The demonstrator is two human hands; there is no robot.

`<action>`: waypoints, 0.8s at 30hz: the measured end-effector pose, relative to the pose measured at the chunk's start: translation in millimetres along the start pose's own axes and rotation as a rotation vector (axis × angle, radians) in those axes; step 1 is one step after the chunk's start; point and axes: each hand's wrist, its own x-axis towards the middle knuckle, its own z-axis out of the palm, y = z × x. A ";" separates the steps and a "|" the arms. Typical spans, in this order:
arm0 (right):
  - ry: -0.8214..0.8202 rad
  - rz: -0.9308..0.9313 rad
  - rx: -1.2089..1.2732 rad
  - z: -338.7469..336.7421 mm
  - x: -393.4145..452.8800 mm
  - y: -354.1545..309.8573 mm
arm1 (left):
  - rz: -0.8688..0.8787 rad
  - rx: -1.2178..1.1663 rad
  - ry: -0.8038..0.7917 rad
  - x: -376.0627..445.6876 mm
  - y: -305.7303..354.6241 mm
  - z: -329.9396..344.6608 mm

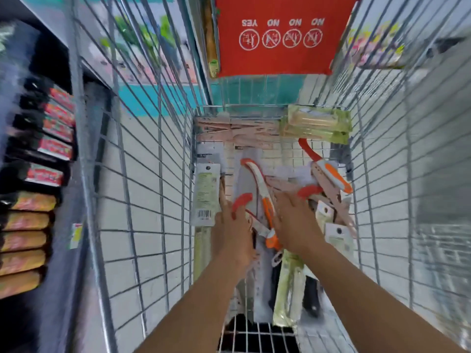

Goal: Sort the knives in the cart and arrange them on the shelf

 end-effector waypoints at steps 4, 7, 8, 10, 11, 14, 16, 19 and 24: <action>-0.005 0.154 0.089 22.4 -38.0 11.5 | 0.043 0.104 0.007 -25.6 1.6 17.8; 0.048 0.198 0.065 32.2 -53.7 16.3 | 0.093 0.134 0.045 -35.8 6.5 29.9; 0.067 0.219 0.076 32.7 -57.8 17.5 | 0.129 0.139 0.056 -38.5 10.8 33.5; 0.156 0.270 0.118 31.4 -65.6 21.6 | 0.179 0.069 0.019 -46.4 24.4 39.8; 0.214 0.306 0.136 30.7 -69.9 24.2 | 0.192 0.012 -0.021 -51.3 31.9 42.7; 0.229 0.566 0.247 30.3 -81.2 38.3 | 0.214 -0.081 -0.091 -66.0 50.1 52.5; 0.144 0.706 0.340 33.7 -84.5 51.2 | 0.160 -0.113 -0.116 -73.3 57.5 59.4; 0.061 0.636 0.334 41.2 -86.4 59.1 | 0.058 -0.214 -0.121 -81.0 65.8 64.7; 0.032 0.586 0.236 45.8 -84.8 61.1 | -0.106 -0.509 -0.065 -84.1 66.4 66.6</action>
